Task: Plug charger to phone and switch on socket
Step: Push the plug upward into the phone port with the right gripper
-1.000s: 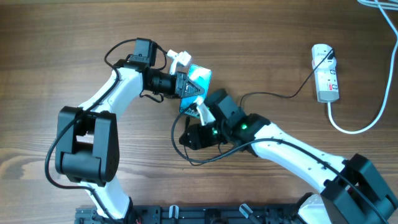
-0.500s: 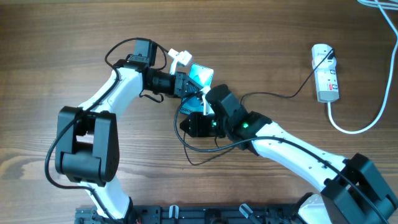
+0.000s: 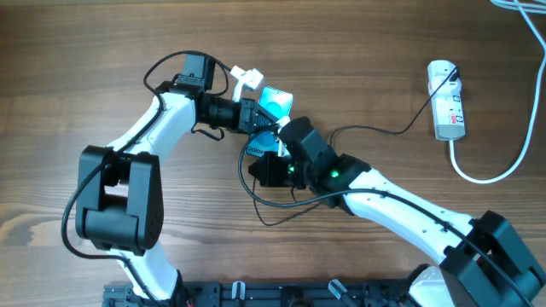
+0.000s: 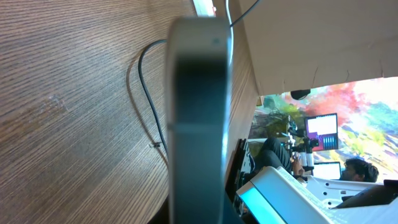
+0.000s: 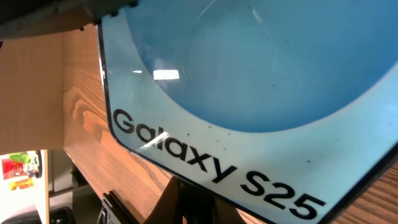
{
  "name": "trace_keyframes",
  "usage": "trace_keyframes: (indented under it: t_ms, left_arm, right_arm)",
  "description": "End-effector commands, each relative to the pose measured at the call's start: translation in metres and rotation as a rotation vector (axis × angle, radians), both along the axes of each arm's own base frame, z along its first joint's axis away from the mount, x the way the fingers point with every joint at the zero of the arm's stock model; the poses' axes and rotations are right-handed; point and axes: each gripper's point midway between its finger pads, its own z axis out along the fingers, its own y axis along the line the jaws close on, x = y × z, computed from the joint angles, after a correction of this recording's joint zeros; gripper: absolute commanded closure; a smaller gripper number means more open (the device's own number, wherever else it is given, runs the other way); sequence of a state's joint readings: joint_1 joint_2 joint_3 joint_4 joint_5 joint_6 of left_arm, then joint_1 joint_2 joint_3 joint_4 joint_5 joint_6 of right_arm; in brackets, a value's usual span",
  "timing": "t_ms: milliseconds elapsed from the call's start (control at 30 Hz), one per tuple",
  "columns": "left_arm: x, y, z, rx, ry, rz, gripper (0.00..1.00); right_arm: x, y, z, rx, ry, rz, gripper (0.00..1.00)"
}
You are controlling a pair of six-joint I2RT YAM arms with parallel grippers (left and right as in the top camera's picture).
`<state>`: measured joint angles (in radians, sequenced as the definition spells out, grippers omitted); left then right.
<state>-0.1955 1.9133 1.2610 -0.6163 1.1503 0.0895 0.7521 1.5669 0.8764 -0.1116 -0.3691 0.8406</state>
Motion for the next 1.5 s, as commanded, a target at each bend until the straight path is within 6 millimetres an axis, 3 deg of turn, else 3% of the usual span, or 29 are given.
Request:
trace_keyframes:
  t_ms: [0, 367, 400, 433, 533, 600, 633, 733, 767, 833, 900, 933, 1033, 1100, 1467]
  left_arm:
    - [-0.002, -0.003, 0.005, -0.026, -0.007, -0.016, 0.96]
    - [-0.003, -0.003, 0.005, -0.026, -0.006, -0.016, 0.96]
    - [-0.002, -0.003, 0.005, -0.026, -0.006, -0.016, 0.96]
    - [-0.002, -0.003, 0.005, -0.026, -0.006, -0.016, 0.96]
    - [-0.002, -0.003, 0.005, -0.026, -0.006, -0.016, 0.96]
    - [-0.002, -0.003, 0.005, -0.026, -0.006, -0.016, 0.96]
    - [-0.002, -0.003, 0.005, -0.026, -0.006, -0.016, 0.96]
    - [-0.002, -0.003, 0.005, -0.026, -0.006, -0.016, 0.96]
    - [-0.002, -0.003, 0.005, -0.026, -0.006, -0.016, 0.96]
    - [-0.002, -0.003, 0.005, -0.026, -0.006, -0.016, 0.96]
    - [-0.002, -0.003, 0.005, -0.026, -0.005, -0.016, 0.96]
    - [-0.002, -0.003, 0.005, -0.026, -0.006, -0.016, 0.96]
    - [-0.002, -0.003, 0.005, -0.026, -0.006, -0.016, 0.96]
    - [-0.002, -0.003, 0.005, -0.026, -0.006, -0.016, 0.96]
    - [-0.003, -0.003, 0.005, -0.026, -0.004, -0.016, 0.96]
  right_arm:
    - [0.012, 0.000, 0.007, 0.013, -0.043, -0.042, 0.96]
    - [0.044, -0.001, 0.030, 0.066, -0.124, -0.148, 0.94]
    - [0.045, -0.001, 0.033, 0.075, -0.120, -0.148, 0.65]
    - [0.043, 0.000, 0.032, 0.078, -0.113, -0.140, 0.47]
    - [0.024, 0.004, 0.025, 0.078, -0.032, -0.073, 0.28]
    - [0.011, 0.003, 0.018, 0.062, 0.022, -0.042, 0.25]
    - [0.001, 0.002, 0.009, 0.027, 0.058, -0.035, 0.25]
    - [-0.008, 0.002, 0.000, -0.029, 0.059, -0.040, 0.38]
    - [-0.009, 0.004, 0.000, -0.032, 0.053, -0.045, 0.45]
    - [-0.012, 0.011, 0.005, -0.014, 0.033, -0.032, 0.71]
    - [-0.012, 0.012, 0.005, -0.009, 0.049, -0.053, 0.76]
    - [-0.012, 0.012, 0.005, -0.010, 0.049, -0.055, 0.84]
    - [-0.008, 0.010, 0.004, -0.022, 0.033, -0.075, 0.88]
    - [-0.004, 0.008, 0.004, -0.031, 0.015, -0.088, 0.96]
    - [0.030, 0.004, 0.030, 0.006, -0.084, -0.117, 0.96]
